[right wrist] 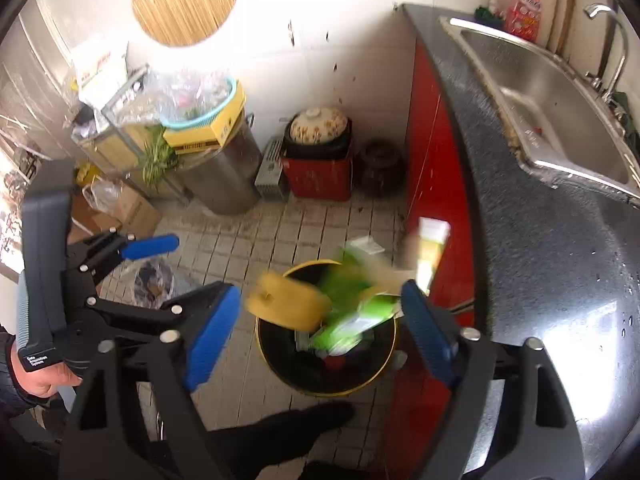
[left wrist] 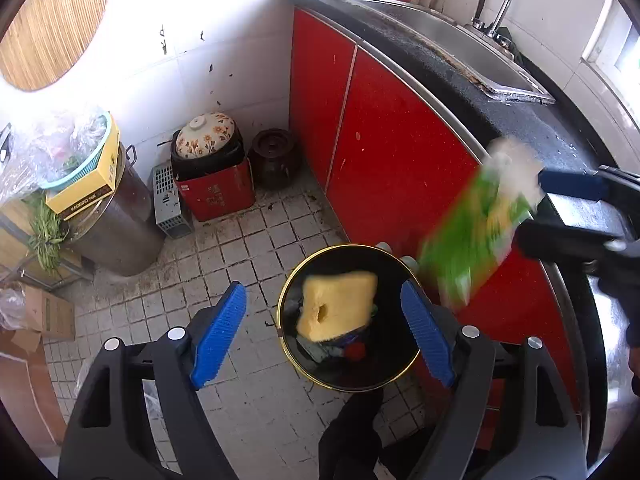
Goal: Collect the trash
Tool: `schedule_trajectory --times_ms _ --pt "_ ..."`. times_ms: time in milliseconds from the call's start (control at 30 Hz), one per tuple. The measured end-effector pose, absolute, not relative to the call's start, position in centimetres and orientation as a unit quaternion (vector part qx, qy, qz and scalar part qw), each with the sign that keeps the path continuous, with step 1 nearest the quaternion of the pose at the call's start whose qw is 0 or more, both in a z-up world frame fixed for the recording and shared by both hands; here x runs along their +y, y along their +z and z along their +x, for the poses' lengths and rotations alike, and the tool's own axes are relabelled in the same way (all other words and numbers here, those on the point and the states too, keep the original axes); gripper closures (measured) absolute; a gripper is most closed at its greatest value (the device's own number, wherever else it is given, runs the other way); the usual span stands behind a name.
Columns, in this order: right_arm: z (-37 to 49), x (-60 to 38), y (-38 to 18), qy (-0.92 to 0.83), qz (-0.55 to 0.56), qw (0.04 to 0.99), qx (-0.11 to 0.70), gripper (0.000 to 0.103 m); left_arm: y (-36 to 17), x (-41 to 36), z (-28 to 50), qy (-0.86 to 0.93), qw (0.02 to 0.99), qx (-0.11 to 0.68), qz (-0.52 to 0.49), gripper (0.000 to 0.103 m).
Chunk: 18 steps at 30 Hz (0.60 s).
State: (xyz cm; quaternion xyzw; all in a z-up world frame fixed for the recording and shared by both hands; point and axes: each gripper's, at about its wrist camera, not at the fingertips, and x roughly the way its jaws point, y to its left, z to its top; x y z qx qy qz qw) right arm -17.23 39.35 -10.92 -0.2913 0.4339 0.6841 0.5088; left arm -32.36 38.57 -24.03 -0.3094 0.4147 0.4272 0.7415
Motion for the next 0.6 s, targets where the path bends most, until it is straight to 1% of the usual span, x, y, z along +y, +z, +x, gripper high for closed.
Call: schedule_trajectory --times_ms 367,600 --pt "-17.6 38.2 -9.5 0.716 -0.272 0.469 0.439 0.024 -23.1 38.0 -33.0 0.444 0.735 0.407 -0.311 0.025" --pt "-17.3 37.7 -9.1 0.716 -0.265 0.472 0.441 0.024 -22.3 37.5 -32.7 0.451 0.737 0.399 -0.306 0.025"
